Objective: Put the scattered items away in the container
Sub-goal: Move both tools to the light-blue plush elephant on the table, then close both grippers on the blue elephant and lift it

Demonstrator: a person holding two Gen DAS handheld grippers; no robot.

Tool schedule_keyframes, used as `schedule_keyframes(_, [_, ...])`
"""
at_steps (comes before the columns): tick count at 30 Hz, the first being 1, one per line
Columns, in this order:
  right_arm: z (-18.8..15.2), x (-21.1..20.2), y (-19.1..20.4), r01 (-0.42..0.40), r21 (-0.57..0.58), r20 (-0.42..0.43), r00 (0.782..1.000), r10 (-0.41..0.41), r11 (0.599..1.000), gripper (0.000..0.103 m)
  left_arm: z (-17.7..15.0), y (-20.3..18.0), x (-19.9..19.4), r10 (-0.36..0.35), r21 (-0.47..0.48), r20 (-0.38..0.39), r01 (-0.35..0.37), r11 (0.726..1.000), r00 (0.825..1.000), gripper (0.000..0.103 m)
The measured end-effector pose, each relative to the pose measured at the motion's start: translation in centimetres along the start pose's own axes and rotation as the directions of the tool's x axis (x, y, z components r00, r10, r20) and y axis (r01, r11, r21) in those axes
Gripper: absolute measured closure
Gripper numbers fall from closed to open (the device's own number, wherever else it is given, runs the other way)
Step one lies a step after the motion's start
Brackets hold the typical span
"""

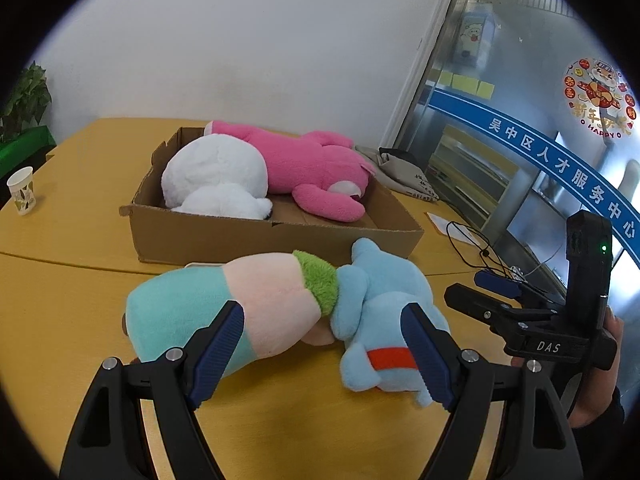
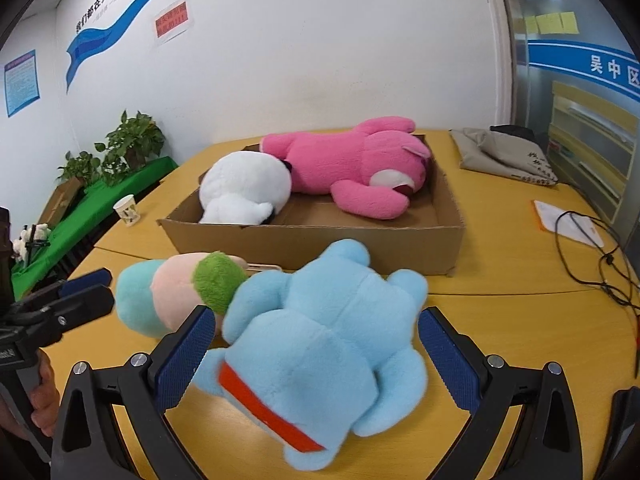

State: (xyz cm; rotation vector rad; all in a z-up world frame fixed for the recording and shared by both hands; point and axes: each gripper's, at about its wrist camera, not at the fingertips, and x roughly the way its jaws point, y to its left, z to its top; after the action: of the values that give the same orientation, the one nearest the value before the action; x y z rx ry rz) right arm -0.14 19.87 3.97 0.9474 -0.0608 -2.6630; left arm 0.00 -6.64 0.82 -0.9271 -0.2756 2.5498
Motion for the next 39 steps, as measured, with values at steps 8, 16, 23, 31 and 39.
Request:
schedule_keyframes(8, [-1.5,3.3,-0.6,0.034,0.032,-0.084,0.996,-0.032,0.999,0.000,-1.0,2.4,0.7,-0.018,-0.061,-0.023,0.017,0.998,1.000,0.022])
schedule_keyframes(16, [-3.3,6.2,-1.9,-0.024,0.098,-0.125,0.991,0.036,0.995,0.000,-0.9,0.8,2.9,-0.087,-0.072,-0.061,0.083,0.994,0.994,0.022])
schedule_keyframes(23, [-4.4,5.8,-1.2,-0.074,0.025,-0.119,0.990,0.077,0.997,0.003,-0.8,-1.0,4.4,-0.127,-0.057,-0.081,0.123,0.991,0.989,0.022])
schedule_keyframes(31, [-8.1,3.6,-0.8,-0.204,0.000,-0.198,0.960,0.200,0.979,0.005,-1.0,-2.0,5.3,-0.163,-0.020,-0.114,0.162,0.987,0.980,0.022])
schedule_keyframes(39, [-10.9,2.0,-1.0,-0.174,-0.079,-0.251,0.956,0.150,0.981,0.013,-2.0,-3.1,9.0,-0.219,-0.037,-0.201,0.216,0.976,0.955,0.022])
